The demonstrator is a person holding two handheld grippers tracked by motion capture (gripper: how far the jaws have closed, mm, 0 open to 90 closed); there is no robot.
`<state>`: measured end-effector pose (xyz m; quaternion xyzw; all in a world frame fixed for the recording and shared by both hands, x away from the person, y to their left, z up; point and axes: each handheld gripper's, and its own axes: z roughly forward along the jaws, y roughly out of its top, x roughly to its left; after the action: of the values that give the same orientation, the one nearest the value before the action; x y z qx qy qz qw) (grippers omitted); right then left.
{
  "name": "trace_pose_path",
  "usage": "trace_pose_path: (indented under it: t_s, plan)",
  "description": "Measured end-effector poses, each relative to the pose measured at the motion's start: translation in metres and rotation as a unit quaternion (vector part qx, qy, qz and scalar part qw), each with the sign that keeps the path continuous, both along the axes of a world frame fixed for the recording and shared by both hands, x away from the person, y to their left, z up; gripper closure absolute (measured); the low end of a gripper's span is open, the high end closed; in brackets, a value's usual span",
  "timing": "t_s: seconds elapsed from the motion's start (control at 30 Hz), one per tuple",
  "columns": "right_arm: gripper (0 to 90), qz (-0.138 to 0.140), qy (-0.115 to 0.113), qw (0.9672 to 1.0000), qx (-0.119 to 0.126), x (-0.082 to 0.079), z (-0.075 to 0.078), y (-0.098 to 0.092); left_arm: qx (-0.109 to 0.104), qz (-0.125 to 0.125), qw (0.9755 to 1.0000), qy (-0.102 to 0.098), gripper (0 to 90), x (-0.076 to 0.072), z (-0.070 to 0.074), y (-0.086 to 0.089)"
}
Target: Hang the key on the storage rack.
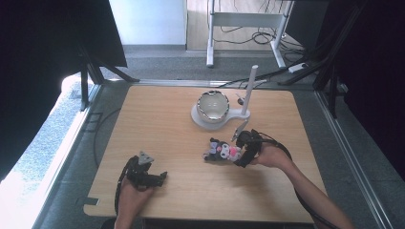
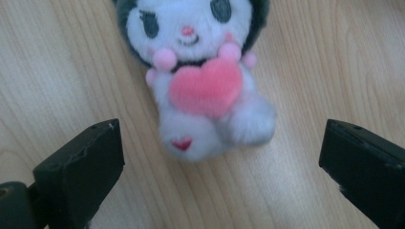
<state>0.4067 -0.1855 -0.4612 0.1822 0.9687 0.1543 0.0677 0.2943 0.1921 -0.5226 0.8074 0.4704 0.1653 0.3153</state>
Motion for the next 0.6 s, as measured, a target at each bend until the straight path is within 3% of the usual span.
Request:
trace_pose_path:
  t_s: [0.37, 0.6]
  plan:
    - [10.3, 0.038, 0.012, 0.9986, -0.036, 0.013, -0.001, 0.035, 0.000, 0.000, 1.0000, 0.000, 1.9, 0.000, 0.000, 0.000]
    - [13.6, 0.068, 0.022, 0.9954, -0.064, 0.018, -0.009, 0.055, 0.000, 0.000, 1.0000, 0.000, 1.9, 0.000, 0.000, 0.000]
